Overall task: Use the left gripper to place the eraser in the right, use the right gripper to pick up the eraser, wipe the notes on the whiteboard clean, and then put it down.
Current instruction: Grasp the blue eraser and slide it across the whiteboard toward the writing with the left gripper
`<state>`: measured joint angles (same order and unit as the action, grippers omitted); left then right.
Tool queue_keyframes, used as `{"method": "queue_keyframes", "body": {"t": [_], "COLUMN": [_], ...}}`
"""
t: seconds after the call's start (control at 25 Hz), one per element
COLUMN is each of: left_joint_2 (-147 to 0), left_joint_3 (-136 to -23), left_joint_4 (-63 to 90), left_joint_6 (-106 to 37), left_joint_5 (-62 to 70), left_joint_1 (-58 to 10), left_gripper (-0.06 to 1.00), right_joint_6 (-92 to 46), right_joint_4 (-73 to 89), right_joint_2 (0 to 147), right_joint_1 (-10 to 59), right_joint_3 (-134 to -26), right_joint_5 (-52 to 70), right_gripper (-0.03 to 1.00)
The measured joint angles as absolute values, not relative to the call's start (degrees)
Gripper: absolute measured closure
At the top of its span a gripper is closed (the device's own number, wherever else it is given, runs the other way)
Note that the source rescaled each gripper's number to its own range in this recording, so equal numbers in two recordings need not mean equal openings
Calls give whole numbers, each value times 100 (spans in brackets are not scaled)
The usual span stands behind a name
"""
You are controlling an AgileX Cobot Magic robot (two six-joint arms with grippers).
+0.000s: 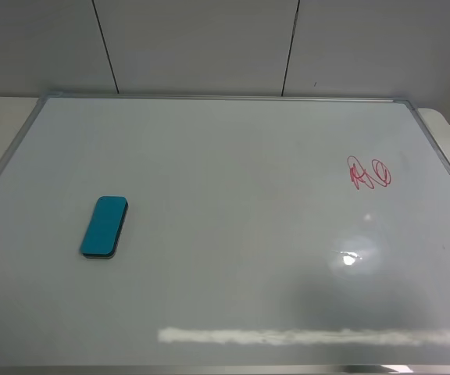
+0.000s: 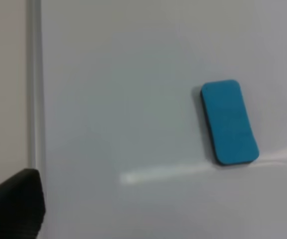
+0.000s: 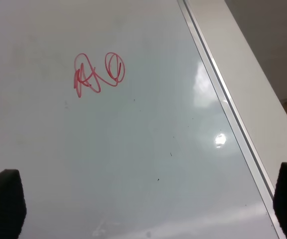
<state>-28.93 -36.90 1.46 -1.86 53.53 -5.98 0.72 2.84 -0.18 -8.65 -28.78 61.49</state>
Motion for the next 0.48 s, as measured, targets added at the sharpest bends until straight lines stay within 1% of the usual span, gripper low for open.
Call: {"method": "queue_keyframes", "body": {"t": [0.04,0.2,0.28,0.48], "left_joint_2": [-3503,-4739,-4990,-6365], "left_joint_3": [-3889,-4242,-4304,-4404], "left_joint_4": [248,495,557,605], "left_joint_6": [-186,-143,-115,277], "left_joint_5": [5341,5327,5327,5225], "left_joint_1": [-598,-598,-598,-738], "left_gripper": [-5,-5,-5,-5], "right_joint_6": [72,72,72,72], "right_joint_4": [284,284,284,284], "right_joint_2": [-18,-18,-18,-18], "right_joint_1": [-865,-865,-865,-865], "right_joint_3": [-2878,-2878,-2878,-2878], "right_joint_5": [6149,6149,6149,6149], "right_gripper": [-3,-3,-3,-3]}}
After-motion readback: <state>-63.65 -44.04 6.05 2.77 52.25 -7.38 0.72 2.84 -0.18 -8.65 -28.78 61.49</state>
